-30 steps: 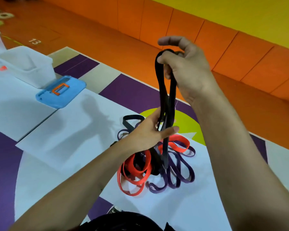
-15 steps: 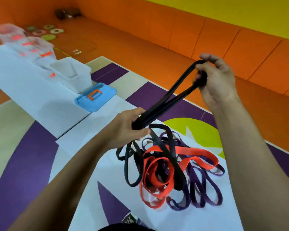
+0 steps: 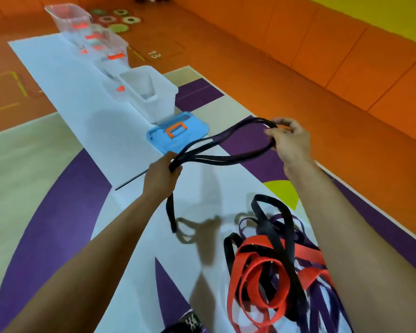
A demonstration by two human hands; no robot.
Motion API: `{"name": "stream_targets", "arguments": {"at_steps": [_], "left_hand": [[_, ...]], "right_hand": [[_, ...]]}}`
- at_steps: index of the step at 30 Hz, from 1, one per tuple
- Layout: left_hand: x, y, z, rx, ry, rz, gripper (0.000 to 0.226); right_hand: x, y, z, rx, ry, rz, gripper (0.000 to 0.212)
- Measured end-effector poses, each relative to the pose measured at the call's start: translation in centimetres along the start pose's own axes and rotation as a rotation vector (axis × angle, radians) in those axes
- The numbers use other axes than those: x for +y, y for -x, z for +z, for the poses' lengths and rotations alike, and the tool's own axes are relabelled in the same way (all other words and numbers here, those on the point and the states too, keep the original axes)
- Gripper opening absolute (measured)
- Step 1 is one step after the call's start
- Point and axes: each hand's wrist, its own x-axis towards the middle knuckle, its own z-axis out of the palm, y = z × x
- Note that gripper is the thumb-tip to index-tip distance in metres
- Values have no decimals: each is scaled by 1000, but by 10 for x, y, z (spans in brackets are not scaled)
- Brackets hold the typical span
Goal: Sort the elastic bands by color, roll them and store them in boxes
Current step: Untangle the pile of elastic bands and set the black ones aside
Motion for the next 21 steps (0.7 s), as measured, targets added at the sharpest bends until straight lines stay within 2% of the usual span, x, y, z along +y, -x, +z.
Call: {"name": "stream_targets", "arguments": {"at_steps": [3, 6, 12, 16, 19, 21], "left_hand": [[-15, -44, 20, 54, 46, -105, 27], [-28, -74, 42, -1, 9, -158, 29], [-56, -100, 85, -242, -122, -163, 48], [-67, -107, 107, -406, -373, -80, 71], [-72, -102, 119, -465, -577, 1, 60], [-75, -95, 126, -482, -569, 21, 55]], "right_hand": [[32, 0, 32, -74, 121, -30, 27], [82, 12, 57, -170, 235, 2, 29], [179, 44, 80, -694, 492, 306, 70], [216, 54, 64, -645, 546, 355, 66], [222, 64, 42, -559, 532, 362, 55], [222, 70, 25, -497, 535, 357, 49]]}}
